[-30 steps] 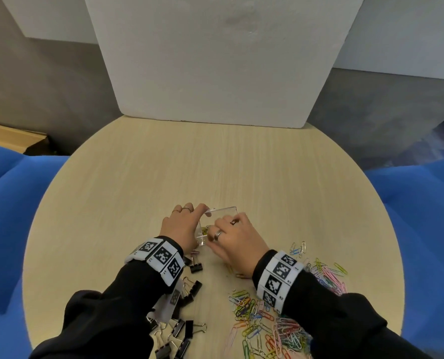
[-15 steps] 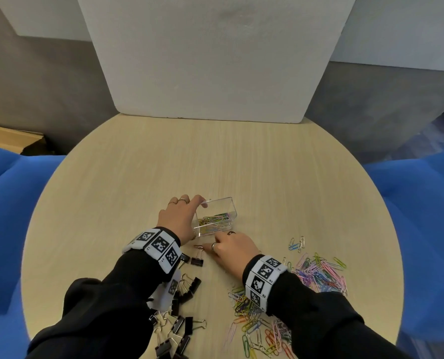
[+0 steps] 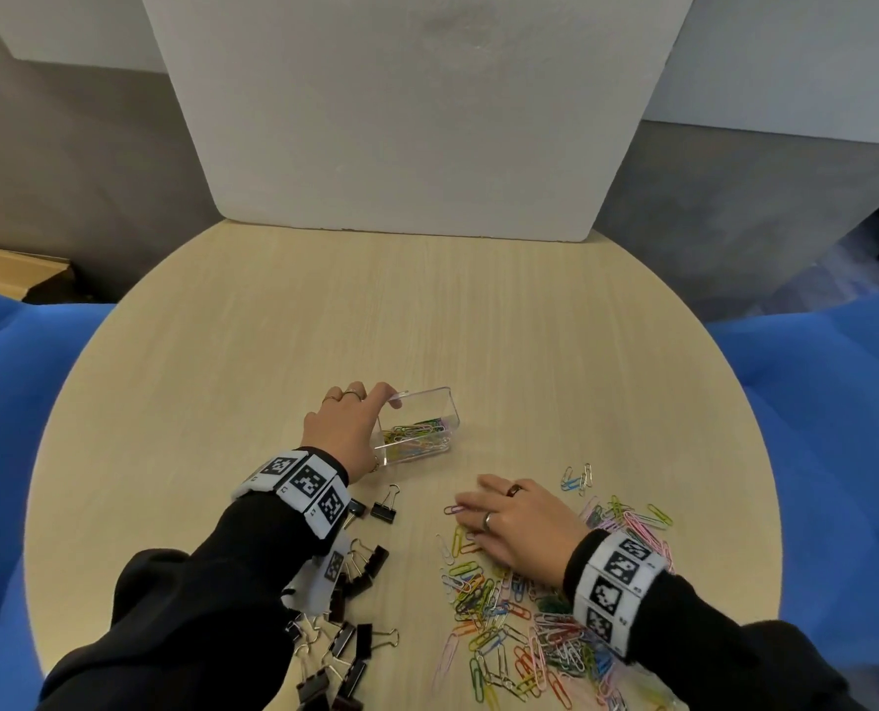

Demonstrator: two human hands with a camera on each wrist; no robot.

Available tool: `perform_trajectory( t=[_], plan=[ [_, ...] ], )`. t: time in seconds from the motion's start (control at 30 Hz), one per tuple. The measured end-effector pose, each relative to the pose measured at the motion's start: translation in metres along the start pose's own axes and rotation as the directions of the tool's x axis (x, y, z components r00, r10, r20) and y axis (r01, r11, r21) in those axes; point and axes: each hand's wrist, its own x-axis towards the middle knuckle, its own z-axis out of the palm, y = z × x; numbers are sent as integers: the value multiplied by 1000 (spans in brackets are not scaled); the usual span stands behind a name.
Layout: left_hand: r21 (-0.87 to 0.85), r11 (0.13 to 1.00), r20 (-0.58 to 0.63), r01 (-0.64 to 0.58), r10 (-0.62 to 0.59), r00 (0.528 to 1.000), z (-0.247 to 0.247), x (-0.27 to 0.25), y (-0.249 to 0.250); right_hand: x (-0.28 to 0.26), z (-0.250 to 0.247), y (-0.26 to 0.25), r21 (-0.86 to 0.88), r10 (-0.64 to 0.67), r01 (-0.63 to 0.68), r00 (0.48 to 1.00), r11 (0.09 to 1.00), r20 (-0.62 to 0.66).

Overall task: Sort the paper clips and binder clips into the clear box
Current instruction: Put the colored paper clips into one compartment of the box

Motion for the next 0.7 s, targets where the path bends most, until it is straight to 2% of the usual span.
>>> perform_trajectory(
  t=[0.07, 0.1, 0.13, 0.2, 0.23, 0.27, 0.3, 0.33, 0.37, 0.5, 0.53, 0.57, 0.6, 0.63, 0.7],
  plan=[
    [5, 1000, -6, 1, -1, 1000, 0, 0, 1, -12, -11, 13, 140, 192, -184, 980, 973, -49],
    [9, 1000, -7, 2, -2, 1000, 0, 0, 1, -18, -13, 25, 206, 321, -298, 943, 932, -91],
    [13, 1000, -5, 4, -4, 1000, 0, 0, 1, -24, -13, 38, 236, 456, -424, 884, 874, -100],
    [18, 1000, -1, 7, -7, 1000, 0, 0, 1, -33, -11, 63, 259, 683, -662, 730, 704, 10],
    [17, 1000, -1, 7, -7, 1000, 0, 0, 1, -36, -10, 71, 257, 756, -751, 647, 609, 100],
    [16, 1000, -2, 7, -7, 1000, 0, 0, 2, -38, -8, 77, 248, 789, -804, 587, 541, 184],
    [14, 1000, -3, 8, -8, 1000, 0, 0, 2, -38, -6, 81, 256, 797, -824, 559, 504, 230],
    [13, 1000, -4, 9, -9, 1000, 0, 0, 2, -38, -4, 81, 283, 793, -826, 554, 487, 252],
    [12, 1000, -4, 10, -10, 1000, 0, 0, 1, -37, -2, 78, 321, 775, -805, 580, 499, 252],
    [10, 1000, 0, 5, -5, 1000, 0, 0, 1, -36, 4, 52, 473, 573, -615, 780, 631, 250],
    [8, 1000, 2, 5, -5, 1000, -1, -1, 1, -37, 4, 49, 510, 533, -577, 809, 638, 250],
    [7, 1000, 4, 6, -6, 1000, -1, -1, 1, -40, 4, 49, 544, 534, -561, 814, 624, 227],
    [6, 1000, 6, 7, -7, 1000, -1, -1, 1, -44, 2, 53, 575, 578, -565, 795, 592, 185],
    [6, 1000, 6, 8, -8, 1000, -1, -1, 2, -49, 0, 60, 577, 649, -588, 750, 566, 127],
    [8, 1000, 2, 9, -9, 1000, 0, 0, 2, -64, -1, 77, 464, 791, -711, 610, 528, 35]
  ],
)
